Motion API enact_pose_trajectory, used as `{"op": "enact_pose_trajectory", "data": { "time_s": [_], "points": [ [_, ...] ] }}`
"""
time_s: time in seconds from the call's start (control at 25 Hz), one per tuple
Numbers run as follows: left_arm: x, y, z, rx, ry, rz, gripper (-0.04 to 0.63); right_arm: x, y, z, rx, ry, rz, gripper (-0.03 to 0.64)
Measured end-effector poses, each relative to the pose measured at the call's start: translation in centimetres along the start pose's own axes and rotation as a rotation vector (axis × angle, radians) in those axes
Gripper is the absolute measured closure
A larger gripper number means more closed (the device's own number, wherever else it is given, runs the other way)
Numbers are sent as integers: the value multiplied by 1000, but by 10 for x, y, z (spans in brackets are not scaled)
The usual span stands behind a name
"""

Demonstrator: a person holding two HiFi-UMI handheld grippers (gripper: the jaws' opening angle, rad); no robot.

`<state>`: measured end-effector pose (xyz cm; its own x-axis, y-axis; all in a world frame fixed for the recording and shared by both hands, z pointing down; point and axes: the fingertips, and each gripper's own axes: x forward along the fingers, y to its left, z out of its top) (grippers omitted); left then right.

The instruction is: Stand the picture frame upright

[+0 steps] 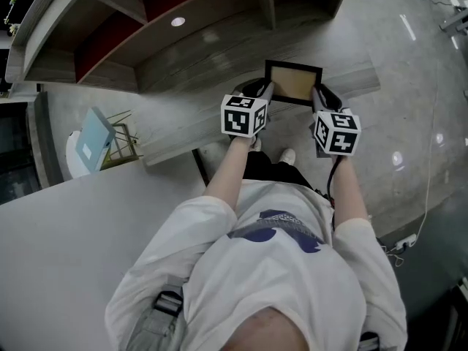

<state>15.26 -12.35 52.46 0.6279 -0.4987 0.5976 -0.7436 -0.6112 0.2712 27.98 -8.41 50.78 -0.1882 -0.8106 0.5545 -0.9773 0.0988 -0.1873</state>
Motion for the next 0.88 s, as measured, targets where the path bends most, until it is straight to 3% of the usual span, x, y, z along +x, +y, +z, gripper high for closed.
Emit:
{"op": "enact_pose_trajectory", "data": {
  "time_s": [0.88],
  "points": [
    [51, 65, 59, 12, 2, -50, 515, 78, -4, 54, -2, 4, -34, 541]
  ]
}}
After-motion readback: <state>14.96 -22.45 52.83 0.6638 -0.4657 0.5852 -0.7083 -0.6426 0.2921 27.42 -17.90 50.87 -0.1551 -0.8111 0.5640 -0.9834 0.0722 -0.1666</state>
